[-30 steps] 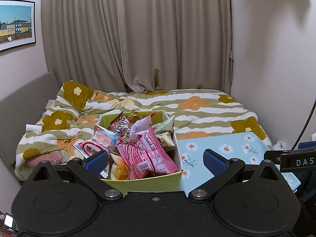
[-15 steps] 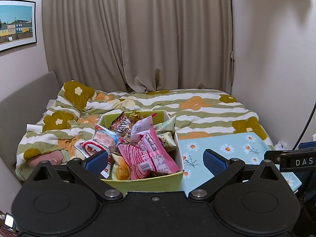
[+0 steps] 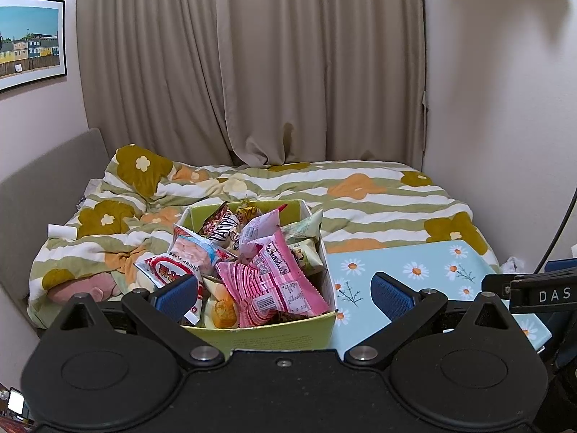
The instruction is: Organize snacks
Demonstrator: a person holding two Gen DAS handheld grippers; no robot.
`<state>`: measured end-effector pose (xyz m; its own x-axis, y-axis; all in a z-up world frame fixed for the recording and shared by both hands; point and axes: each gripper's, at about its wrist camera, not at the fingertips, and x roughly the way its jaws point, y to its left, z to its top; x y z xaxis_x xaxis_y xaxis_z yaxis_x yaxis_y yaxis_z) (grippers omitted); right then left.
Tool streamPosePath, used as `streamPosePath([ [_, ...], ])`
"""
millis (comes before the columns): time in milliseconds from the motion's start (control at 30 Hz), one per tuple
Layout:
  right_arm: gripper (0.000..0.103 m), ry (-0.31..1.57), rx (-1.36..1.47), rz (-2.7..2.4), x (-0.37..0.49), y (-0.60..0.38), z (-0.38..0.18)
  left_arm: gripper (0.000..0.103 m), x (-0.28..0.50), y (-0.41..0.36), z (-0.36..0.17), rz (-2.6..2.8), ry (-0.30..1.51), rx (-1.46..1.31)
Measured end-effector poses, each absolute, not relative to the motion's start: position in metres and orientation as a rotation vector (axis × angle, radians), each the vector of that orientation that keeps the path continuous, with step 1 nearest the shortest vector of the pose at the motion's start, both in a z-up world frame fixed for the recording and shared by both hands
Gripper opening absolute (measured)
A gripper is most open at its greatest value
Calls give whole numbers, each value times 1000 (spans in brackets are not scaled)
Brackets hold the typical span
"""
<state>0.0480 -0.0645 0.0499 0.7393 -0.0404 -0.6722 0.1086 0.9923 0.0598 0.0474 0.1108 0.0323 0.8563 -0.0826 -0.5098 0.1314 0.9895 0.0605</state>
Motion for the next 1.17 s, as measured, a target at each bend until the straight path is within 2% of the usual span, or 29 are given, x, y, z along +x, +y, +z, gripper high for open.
streamPosePath([
  [1167,103,736,93,-80,55,-58,48,103,56,120,33,-96,528,64],
])
